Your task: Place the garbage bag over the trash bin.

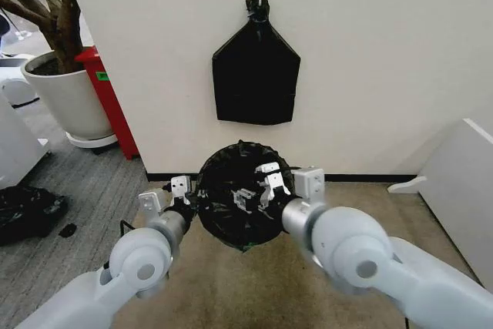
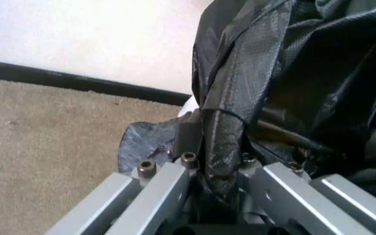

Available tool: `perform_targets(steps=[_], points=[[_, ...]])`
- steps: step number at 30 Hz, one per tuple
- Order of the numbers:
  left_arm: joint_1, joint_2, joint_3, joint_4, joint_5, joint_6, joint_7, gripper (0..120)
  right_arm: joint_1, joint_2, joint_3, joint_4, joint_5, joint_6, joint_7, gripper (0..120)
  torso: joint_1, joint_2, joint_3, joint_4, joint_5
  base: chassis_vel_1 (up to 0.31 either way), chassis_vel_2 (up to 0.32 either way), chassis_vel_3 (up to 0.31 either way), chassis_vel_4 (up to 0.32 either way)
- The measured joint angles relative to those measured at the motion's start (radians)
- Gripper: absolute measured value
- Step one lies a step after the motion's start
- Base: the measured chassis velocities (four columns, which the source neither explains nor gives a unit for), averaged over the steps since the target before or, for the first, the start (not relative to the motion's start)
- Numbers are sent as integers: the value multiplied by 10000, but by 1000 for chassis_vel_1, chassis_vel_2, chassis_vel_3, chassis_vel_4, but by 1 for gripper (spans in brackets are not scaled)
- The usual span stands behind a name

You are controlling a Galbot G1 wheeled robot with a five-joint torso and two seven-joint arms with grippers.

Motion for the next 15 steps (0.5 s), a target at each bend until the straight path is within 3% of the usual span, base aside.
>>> perform_targets(steps=[8,15], points=[[93,-21,-43,-76,361,-65,110,0,51,1178,-490,-1517,368,918,1720,1,0,0,0,1,0,0,0,0,0],[315,-94,-157,-148,703,-172,216,0,17,1545,-833,-2467,177,1413,2423,0,0,-1,0,0,1,0,0,0,0]])
